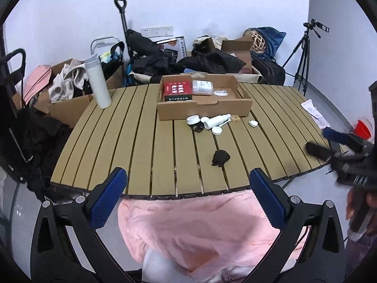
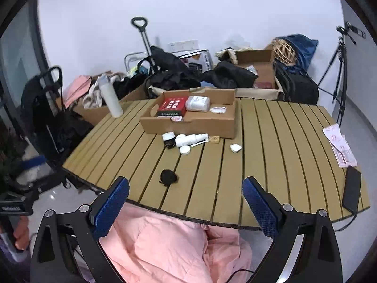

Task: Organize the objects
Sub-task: 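Grasp the black glove with the left tool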

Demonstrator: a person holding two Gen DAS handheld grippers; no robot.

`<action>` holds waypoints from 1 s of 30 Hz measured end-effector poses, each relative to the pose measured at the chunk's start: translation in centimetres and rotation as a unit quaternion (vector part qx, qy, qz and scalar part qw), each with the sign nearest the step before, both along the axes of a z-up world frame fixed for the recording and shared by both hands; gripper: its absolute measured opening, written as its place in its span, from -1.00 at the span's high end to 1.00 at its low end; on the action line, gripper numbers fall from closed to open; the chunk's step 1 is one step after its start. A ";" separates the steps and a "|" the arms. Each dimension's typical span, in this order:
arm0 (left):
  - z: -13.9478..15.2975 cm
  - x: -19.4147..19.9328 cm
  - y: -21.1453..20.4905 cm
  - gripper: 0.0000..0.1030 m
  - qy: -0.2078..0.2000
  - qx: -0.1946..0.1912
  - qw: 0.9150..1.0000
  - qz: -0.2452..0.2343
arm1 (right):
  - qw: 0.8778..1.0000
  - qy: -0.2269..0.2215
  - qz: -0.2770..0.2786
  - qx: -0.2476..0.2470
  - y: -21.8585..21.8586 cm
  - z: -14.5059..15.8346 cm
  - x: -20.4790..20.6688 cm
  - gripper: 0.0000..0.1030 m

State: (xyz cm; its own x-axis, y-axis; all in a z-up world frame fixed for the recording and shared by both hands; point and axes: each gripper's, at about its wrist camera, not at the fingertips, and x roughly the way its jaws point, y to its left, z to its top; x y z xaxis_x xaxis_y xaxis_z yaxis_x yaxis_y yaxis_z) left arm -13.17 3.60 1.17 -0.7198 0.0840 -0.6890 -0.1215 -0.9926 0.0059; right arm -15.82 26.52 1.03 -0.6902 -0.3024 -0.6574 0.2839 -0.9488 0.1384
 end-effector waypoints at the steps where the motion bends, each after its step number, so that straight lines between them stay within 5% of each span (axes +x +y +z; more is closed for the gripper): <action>1: -0.3 -0.2 0.3 -1.00 -0.003 -0.005 1.000 -0.002 | 1.000 -0.003 0.009 0.001 -0.6 -0.7 -0.1 -0.91; 8: -4.6 -2.4 2.7 -1.00 -0.037 -0.028 0.999 -0.024 | 0.999 -0.027 0.027 -0.029 -0.7 -5.3 -0.8 -0.91; 17: -9.3 -8.4 6.7 -0.96 -0.065 -0.015 0.995 -0.079 | 0.997 -0.026 -0.045 -0.063 4.4 -8.9 -2.6 -0.91; 22: -12.5 -12.5 9.0 -0.58 -0.102 -0.015 0.988 -0.113 | 0.995 -0.043 -0.064 -0.058 6.1 -10.7 -5.3 -0.50; 26: -15.9 -15.3 9.4 0.26 -0.155 -0.016 0.983 -0.097 | 0.994 -0.067 -0.070 -0.056 7.6 -12.3 -8.8 -0.48; 30: -17.6 -16.2 8.5 0.38 -0.150 -0.002 0.985 -0.081 | 0.993 -0.074 -0.078 -0.039 8.3 -13.4 -13.1 -0.49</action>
State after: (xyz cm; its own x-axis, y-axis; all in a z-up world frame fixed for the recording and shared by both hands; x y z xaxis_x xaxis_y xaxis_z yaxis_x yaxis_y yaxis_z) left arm -29.37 12.08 -16.45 -0.4610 0.1777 -0.8694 -0.2744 -0.9603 -0.0508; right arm -28.94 34.80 -12.38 -0.6303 -0.2536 -0.7338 0.1051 -0.9643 0.2429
